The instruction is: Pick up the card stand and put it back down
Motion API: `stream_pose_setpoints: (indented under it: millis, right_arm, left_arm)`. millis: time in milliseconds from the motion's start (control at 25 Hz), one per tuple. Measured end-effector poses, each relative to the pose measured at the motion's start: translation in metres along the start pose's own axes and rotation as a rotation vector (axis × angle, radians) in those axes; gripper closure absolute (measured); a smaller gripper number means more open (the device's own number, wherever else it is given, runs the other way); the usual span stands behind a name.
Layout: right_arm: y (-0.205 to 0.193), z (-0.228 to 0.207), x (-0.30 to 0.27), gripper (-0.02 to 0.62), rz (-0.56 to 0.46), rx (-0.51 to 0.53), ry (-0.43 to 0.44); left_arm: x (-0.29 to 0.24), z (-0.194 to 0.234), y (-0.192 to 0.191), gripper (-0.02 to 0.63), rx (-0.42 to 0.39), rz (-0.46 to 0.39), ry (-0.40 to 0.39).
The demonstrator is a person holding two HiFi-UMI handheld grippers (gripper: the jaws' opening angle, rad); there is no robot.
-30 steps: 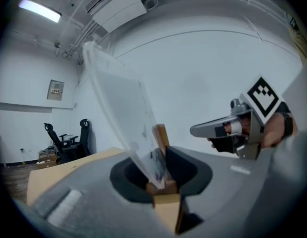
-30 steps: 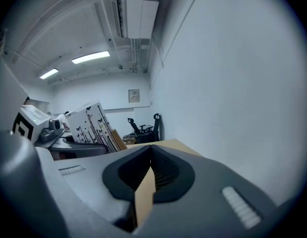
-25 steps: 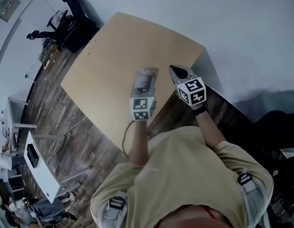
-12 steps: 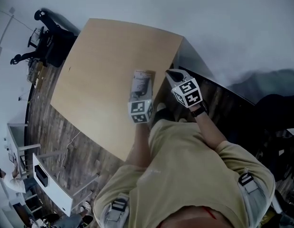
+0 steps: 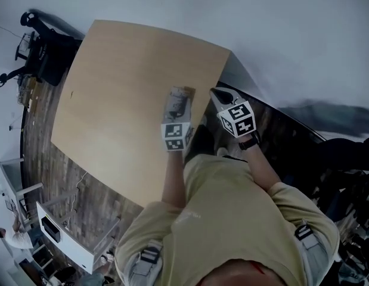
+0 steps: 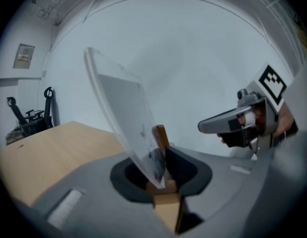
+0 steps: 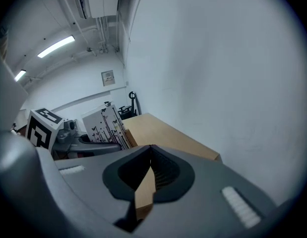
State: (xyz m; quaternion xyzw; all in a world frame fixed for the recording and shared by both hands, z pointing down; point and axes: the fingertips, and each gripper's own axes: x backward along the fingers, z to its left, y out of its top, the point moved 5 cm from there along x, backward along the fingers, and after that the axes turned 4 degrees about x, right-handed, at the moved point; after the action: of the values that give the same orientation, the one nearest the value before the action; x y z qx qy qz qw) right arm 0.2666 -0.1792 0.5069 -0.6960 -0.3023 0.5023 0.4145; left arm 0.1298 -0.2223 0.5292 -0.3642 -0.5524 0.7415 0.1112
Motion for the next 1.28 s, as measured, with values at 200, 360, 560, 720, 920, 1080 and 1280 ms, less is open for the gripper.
stream_pose_setpoints:
  millis: [200, 360, 560, 720, 920, 1080, 1280]
  right_arm:
    - [-0.007, -0.016, -0.042, 0.589, 0.052, -0.042, 0.001]
    - [-0.017, -0.03, -0.074, 0.589, 0.084, -0.082, -0.004]
    - [-0.03, -0.043, -0.105, 0.589, 0.109, -0.109, 0.007]
    - [-0.045, -0.045, -0.117, 0.589, 0.122, -0.147, 0.018]
    - [-0.063, -0.043, -0.125, 0.588, 0.144, -0.169, 0.031]
    - [-0.069, -0.052, -0.124, 0.589, 0.149, -0.184, 0.018]
    - [-0.067, -0.061, -0.123, 0.589, 0.145, -0.194, 0.0]
  left_arm:
    - [-0.038, 0.041, -0.001, 0.529, 0.022, 0.046, 0.007]
    - [-0.068, 0.074, -0.01, 0.529, 0.042, 0.076, -0.003]
    - [-0.107, 0.105, -0.025, 0.528, 0.009, 0.13, 0.004]
    - [-0.134, 0.116, -0.03, 0.528, -0.042, 0.145, -0.041]
    - [-0.164, 0.125, -0.041, 0.528, -0.106, 0.155, -0.099]
    - [-0.181, 0.121, -0.052, 0.528, -0.147, 0.166, -0.161]
    - [-0.192, 0.113, -0.068, 0.526, -0.228, 0.192, -0.223]
